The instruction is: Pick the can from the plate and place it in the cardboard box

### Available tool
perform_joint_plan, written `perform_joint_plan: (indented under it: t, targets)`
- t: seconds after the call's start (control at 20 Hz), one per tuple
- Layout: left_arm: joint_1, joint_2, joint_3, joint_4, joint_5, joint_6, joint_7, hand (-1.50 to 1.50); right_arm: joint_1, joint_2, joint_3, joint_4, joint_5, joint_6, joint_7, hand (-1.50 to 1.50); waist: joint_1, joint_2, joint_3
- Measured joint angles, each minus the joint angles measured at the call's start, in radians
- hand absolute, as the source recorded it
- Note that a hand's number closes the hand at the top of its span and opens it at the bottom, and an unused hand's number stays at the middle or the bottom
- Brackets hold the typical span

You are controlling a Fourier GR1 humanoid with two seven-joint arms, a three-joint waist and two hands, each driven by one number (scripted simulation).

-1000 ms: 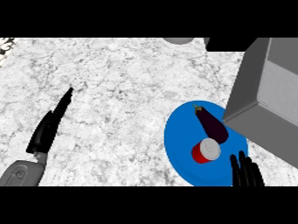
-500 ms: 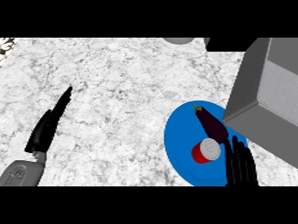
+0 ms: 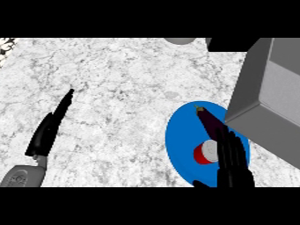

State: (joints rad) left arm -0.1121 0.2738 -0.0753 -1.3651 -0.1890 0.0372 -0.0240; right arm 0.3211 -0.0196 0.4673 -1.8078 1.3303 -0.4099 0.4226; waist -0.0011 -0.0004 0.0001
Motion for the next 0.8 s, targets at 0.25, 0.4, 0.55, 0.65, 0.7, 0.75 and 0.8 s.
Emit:
perform_joint_plan:
  t: [0.25,0.4,0.55,0.65,0.7,0.75,0.8]
  targets:
    - [-0.001,-0.020,0.018,-0.009,-0.016,-0.014,0.012,0.00,-0.044,-0.004,-0.022,0.077,-0.040,-0.037,-0.024,-1.50,0.000,0.000,0.000]
    - [-0.012,-0.022,0.039,0.021,-0.025,-0.030,-0.012,0.00,-0.056,0.000,-0.015,0.101,-0.043,-0.050,-0.023,-1.50,-0.001,-0.001,-0.001]
    - [-0.018,-0.027,0.052,0.019,-0.033,-0.039,-0.009,0.00,-0.091,0.008,-0.023,0.150,-0.060,-0.073,-0.035,1.50,-0.001,-0.004,-0.004]
    - [-0.021,-0.032,0.056,0.020,-0.036,-0.045,-0.004,0.00,-0.125,0.011,-0.033,0.179,-0.066,-0.075,-0.033,1.50,-0.001,-0.007,-0.007]
    - [-0.029,-0.032,0.060,0.024,-0.037,-0.045,-0.003,0.00,-0.130,0.011,-0.037,0.183,-0.037,-0.085,-0.023,1.50,-0.002,-0.008,-0.007]
    - [-0.033,-0.021,0.072,0.035,-0.030,-0.056,-0.009,0.00,-0.130,0.002,-0.039,0.181,-0.017,-0.093,-0.024,1.50,-0.002,-0.008,-0.007]
    - [-0.027,-0.025,0.067,0.022,-0.034,-0.056,-0.004,0.00,-0.146,0.002,-0.049,0.199,0.003,-0.111,-0.025,1.50,-0.001,-0.008,-0.007]
